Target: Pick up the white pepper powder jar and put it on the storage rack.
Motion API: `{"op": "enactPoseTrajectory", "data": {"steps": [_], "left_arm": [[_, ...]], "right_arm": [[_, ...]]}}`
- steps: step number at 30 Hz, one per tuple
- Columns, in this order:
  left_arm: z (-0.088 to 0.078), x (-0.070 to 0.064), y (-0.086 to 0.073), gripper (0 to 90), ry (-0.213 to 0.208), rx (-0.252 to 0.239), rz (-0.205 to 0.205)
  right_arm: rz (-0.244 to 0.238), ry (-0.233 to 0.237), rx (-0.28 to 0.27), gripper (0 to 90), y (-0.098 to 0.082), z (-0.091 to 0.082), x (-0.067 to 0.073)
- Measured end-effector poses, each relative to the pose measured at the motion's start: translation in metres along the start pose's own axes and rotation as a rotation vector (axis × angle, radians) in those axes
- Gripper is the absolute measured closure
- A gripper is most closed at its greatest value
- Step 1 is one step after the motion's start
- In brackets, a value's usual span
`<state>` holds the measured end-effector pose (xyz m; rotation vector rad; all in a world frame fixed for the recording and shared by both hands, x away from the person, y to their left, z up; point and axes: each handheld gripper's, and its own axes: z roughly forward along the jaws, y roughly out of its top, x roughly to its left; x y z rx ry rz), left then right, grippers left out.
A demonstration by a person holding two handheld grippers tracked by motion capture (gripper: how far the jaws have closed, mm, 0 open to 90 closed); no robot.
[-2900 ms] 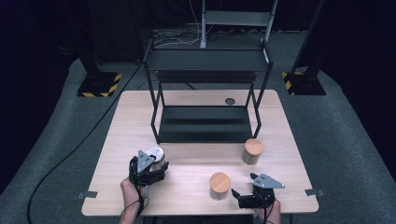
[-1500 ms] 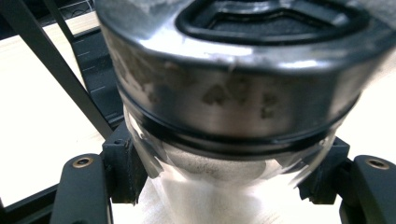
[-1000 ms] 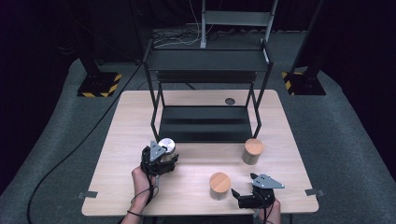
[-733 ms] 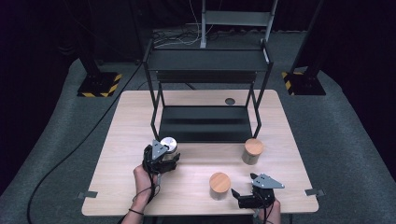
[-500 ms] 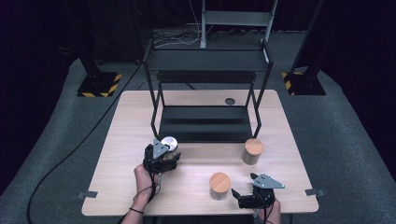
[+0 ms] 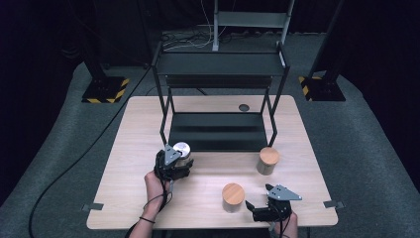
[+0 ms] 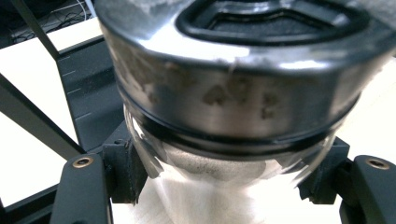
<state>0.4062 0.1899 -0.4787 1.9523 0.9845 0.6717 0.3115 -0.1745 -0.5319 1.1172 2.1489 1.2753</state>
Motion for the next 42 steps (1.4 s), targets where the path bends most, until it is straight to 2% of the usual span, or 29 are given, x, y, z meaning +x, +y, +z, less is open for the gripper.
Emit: {"op": "enactPoseTrajectory", "data": {"steps": [22,36,42], "left_arm": [[0.011,0.001,0.008,30.1,-0.010,0.005,0.013],[0.015,0.003,0.011,30.1,-0.015,0.003,0.003],[0.017,0.005,0.013,30.1,-0.014,0.008,0.014]], "right_arm": [[0.006,-0.002,-0.003,0.0,0.000,0.000,-0.001],[0.010,0.000,-0.012,0.0,-0.001,-0.001,-0.001],[0.007,-0.002,-0.008,0.0,0.000,0.000,-0.001]]}}
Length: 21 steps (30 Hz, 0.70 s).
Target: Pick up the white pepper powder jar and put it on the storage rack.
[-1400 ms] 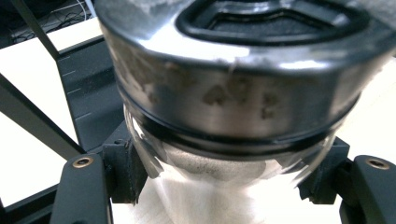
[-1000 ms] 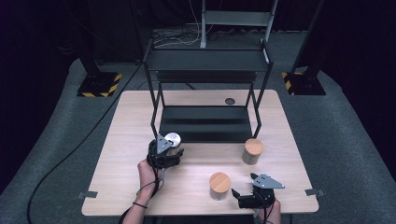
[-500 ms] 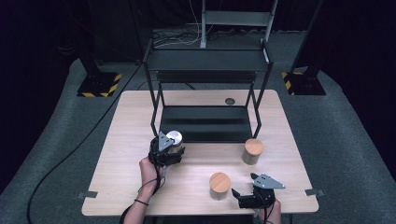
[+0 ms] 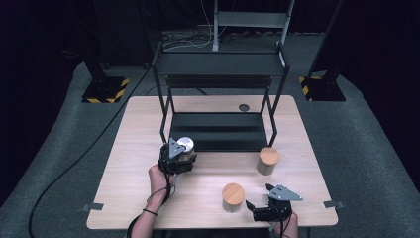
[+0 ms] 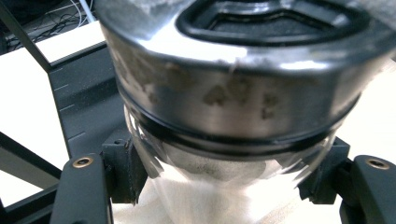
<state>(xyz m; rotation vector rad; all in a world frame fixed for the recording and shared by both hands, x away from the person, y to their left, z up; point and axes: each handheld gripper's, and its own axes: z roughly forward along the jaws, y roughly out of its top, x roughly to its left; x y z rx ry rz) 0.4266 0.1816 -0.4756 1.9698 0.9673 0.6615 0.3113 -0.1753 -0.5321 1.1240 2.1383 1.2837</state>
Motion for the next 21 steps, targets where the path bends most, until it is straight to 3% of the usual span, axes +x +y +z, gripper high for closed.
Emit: {"op": "enactPoseTrajectory", "data": {"steps": [21], "left_arm": [[0.012,-0.001,0.008,30.1,-0.004,0.014,0.011]], "right_arm": [[-0.004,0.001,0.006,0.0,0.000,0.000,0.000]]}}
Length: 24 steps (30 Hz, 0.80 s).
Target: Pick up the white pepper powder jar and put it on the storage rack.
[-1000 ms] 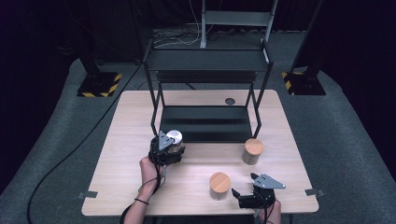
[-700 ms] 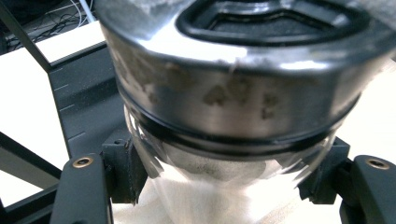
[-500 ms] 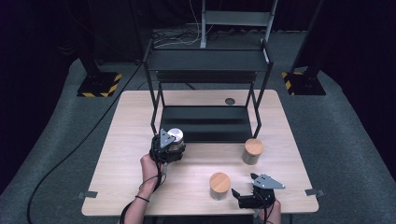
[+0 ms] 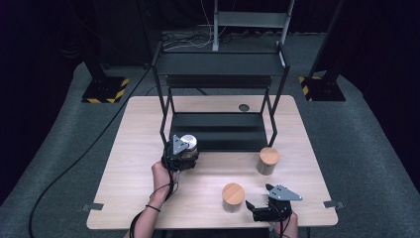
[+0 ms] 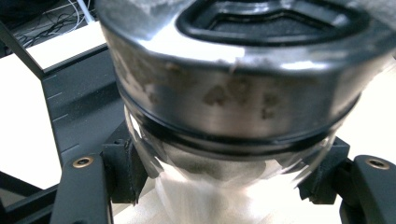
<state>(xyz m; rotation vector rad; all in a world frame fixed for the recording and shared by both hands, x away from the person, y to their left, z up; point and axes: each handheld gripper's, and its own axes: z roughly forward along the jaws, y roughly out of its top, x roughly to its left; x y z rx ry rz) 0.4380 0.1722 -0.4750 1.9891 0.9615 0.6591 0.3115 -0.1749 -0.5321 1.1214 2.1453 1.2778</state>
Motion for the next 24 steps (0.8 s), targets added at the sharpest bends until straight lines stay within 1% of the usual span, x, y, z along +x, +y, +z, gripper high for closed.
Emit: {"op": "enactPoseTrajectory", "data": {"steps": [8,13,24], "left_arm": [[0.0036,0.0006,0.0013,30.1,0.002,0.006,0.005],[0.0055,0.0018,0.0016,30.1,0.003,0.003,-0.004],[0.0089,0.0035,0.0040,30.1,0.006,0.002,-0.006]], "right_arm": [[0.000,0.000,0.000,0.0,0.0000,0.0000,0.0000],[0.000,0.001,0.002,0.0,0.0001,0.0001,0.0000],[0.001,0.000,0.001,0.0,0.0001,0.0001,0.0000]]}}
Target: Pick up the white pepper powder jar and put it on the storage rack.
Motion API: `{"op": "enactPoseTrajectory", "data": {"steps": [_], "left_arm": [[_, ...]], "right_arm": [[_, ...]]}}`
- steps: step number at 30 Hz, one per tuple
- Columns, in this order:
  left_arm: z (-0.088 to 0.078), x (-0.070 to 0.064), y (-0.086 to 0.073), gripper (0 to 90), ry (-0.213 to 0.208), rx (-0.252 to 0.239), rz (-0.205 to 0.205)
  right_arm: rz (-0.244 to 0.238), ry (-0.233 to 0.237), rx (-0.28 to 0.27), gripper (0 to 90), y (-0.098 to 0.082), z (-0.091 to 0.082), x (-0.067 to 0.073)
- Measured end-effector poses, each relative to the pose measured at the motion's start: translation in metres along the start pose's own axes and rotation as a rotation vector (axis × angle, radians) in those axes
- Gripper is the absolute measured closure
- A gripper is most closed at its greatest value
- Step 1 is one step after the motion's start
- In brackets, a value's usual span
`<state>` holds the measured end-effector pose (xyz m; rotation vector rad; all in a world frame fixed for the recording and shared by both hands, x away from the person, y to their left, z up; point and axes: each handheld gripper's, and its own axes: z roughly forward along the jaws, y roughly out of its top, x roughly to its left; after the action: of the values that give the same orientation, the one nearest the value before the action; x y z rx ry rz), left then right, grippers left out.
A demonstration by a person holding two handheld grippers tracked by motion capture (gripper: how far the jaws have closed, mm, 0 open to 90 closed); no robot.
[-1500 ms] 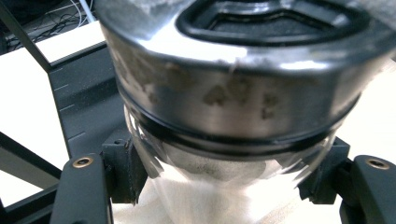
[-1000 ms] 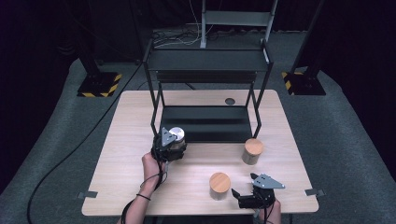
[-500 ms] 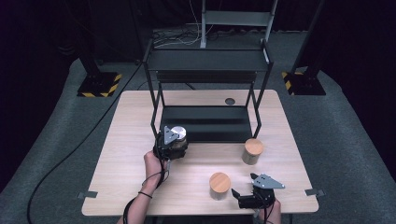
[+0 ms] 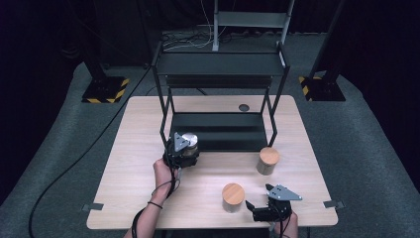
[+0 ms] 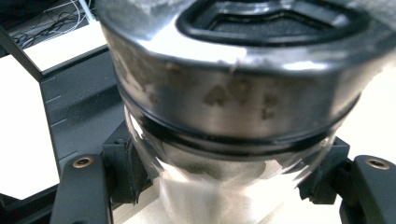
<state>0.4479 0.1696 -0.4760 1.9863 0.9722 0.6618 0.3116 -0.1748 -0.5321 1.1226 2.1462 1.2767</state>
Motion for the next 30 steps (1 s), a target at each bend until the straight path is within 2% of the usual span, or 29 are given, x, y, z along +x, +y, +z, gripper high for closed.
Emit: {"op": "enactPoseTrajectory", "data": {"steps": [30], "left_arm": [[0.012,0.004,0.009,30.1,0.010,0.006,-0.003]], "right_arm": [[-0.001,-0.003,0.000,0.0,0.000,0.000,0.000]]}}
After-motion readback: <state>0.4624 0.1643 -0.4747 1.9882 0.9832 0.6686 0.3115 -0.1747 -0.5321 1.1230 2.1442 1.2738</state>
